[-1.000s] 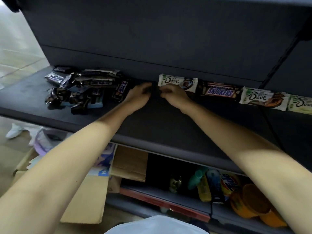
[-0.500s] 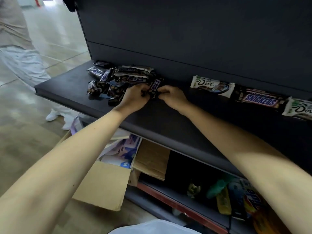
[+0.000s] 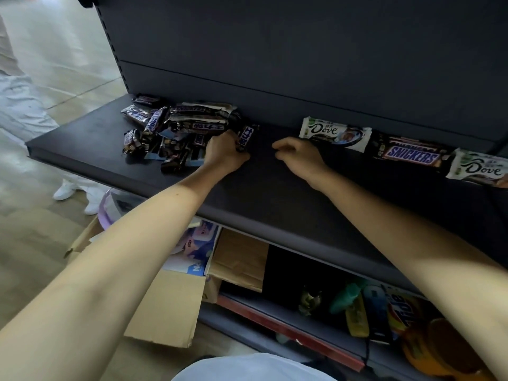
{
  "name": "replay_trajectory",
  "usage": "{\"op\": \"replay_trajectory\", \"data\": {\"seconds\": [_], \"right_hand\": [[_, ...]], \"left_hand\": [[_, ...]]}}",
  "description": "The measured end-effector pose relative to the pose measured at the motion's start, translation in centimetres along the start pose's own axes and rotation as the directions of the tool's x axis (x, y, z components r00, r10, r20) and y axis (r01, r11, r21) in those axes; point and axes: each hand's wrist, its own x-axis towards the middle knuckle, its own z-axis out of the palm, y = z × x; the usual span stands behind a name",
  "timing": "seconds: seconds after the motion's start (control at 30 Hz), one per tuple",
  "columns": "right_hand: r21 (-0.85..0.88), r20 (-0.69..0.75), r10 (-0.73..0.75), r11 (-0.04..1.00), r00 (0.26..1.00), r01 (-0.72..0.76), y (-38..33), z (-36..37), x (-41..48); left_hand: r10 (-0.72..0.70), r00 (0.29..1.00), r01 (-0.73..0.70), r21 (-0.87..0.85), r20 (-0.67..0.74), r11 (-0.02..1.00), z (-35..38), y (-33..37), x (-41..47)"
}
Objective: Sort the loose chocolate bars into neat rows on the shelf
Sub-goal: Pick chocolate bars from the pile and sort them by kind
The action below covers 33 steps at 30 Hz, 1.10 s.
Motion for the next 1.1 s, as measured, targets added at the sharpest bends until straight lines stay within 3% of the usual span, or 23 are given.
{"op": "replay_trajectory", "data": {"seconds": [0.1, 0.2, 0.3, 0.47, 0.57, 0.67, 0.73, 0.83, 0.93, 1.03, 1.1], "right_hand": [[0.098, -0.039, 0.052, 0.994, 0.998, -0.048, 0.2, 0.3, 0.5], [0.335, -0.098, 0.163, 0.934, 0.982, -0.122, -0.2, 0.9, 0.9], [0.562, -0.121, 0.248, 0.815, 0.961, -0.139, -0.7, 1.3, 1.0], [0.672, -0.097, 0.299, 0.723, 0.949, -0.159, -1.4, 1.7, 0.9], [0.759, -0.142, 0.308, 0.643, 0.941, -0.096, -1.6, 2.4, 0.9], [0.855, -0.180, 0.307, 0.519, 0.935, -0.006, -2.0, 1.7, 0.8], [0.899, -0.122, 0.290, 0.438, 0.949, -0.018, -2.2, 0.6, 0.5], [0.835, -0.015, 0.223, 0.539, 0.975, -0.110, -2.0, -0.5, -0.1], [0.766, -0.033, 0.187, 0.636, 0.982, -0.095, -1.4, -1.8, -0.8], [0.627, 0.008, 0.078, 0.776, 0.997, -0.066, -1.4, -3.5, -1.8], [0.432, 0.057, 0.017, 0.901, 0.998, -0.040, -1.6, -4.4, -2.5]], "left_hand": [[-0.066, 0.998, 0.066, -0.233, 0.007, 0.970, -0.2, 0.5, -0.4], [-0.065, 0.998, 0.056, -0.382, -0.011, 0.923, 0.4, 0.9, -1.2], [-0.005, 0.997, -0.029, -0.440, -0.077, 0.898, 1.0, 0.9, -2.5], [0.105, 0.974, -0.190, -0.459, -0.203, 0.868, 1.7, 0.9, -4.7], [0.192, 0.941, -0.311, -0.498, -0.277, 0.809, 1.6, 2.1, -5.7], [0.238, 0.930, -0.357, -0.537, -0.280, 0.765, 1.3, 2.8, -6.2], [0.241, 0.939, -0.340, -0.575, -0.243, 0.744, 1.4, 2.9, -6.5], [0.239, 0.959, -0.282, -0.632, -0.154, 0.722, 1.6, 2.7, -6.7], [0.238, 0.971, -0.196, -0.664, -0.028, 0.721, 1.5, 2.4, -6.5], [0.196, 0.978, -0.191, -0.647, -0.065, 0.738, 1.1, 2.3, -6.1], [0.149, 0.982, -0.191, -0.676, -0.120, 0.711, 0.7, 2.6, -5.6]]}}
